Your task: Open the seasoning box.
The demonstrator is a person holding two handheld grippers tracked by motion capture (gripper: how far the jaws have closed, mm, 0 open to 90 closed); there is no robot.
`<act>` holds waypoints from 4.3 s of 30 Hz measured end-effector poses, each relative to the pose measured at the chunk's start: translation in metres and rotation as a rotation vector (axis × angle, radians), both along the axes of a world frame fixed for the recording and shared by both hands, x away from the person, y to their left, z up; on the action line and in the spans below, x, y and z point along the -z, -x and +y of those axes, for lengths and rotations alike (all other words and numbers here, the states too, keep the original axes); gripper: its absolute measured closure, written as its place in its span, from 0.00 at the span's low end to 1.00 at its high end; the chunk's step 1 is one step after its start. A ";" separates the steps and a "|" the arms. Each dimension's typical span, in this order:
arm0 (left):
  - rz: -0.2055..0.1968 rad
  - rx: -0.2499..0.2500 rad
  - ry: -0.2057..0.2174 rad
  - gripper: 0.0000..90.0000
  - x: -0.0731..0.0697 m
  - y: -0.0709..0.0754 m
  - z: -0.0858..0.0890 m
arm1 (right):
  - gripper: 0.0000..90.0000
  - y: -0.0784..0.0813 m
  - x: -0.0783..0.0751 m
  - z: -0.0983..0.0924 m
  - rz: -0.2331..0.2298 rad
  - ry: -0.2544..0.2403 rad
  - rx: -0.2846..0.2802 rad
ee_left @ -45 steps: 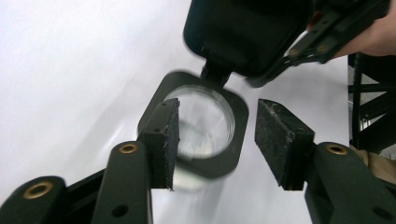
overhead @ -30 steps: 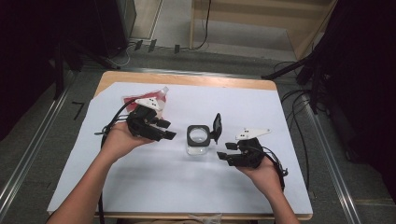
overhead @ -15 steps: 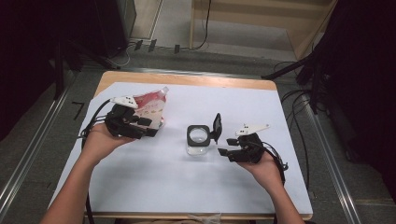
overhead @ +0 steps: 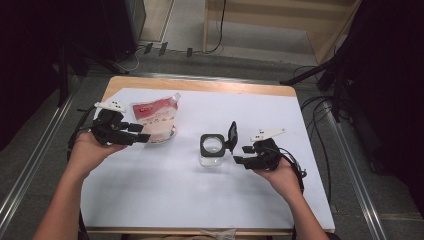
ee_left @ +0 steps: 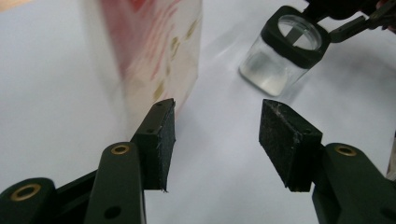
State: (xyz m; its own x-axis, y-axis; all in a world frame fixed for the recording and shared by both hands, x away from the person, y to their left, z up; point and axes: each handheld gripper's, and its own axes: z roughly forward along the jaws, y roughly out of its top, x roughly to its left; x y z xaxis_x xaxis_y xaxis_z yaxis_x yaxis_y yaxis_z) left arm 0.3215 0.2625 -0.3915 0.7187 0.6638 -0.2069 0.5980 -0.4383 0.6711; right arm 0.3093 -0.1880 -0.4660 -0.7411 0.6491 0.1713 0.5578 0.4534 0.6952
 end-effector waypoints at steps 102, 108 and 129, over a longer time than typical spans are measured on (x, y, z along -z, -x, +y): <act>-0.023 0.041 0.129 1.00 -0.084 0.035 -0.034 | 0.61 0.041 0.008 0.186 -0.050 -0.070 -0.313; -0.001 0.058 0.128 1.00 -0.087 0.037 -0.040 | 0.61 0.030 0.025 0.195 -0.031 -0.088 -0.269; 0.173 0.035 0.288 1.00 -0.079 0.029 -0.033 | 0.66 0.033 0.038 0.204 -0.207 -0.254 -0.246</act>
State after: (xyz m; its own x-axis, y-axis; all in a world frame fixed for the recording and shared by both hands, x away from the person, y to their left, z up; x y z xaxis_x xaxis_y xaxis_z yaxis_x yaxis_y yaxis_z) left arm 0.2921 0.2291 -0.3124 0.6779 0.5354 -0.5038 0.7019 -0.2676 0.6601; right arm 0.2766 0.0163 -0.5044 -0.9046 0.4046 0.1343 0.2908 0.3552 0.8884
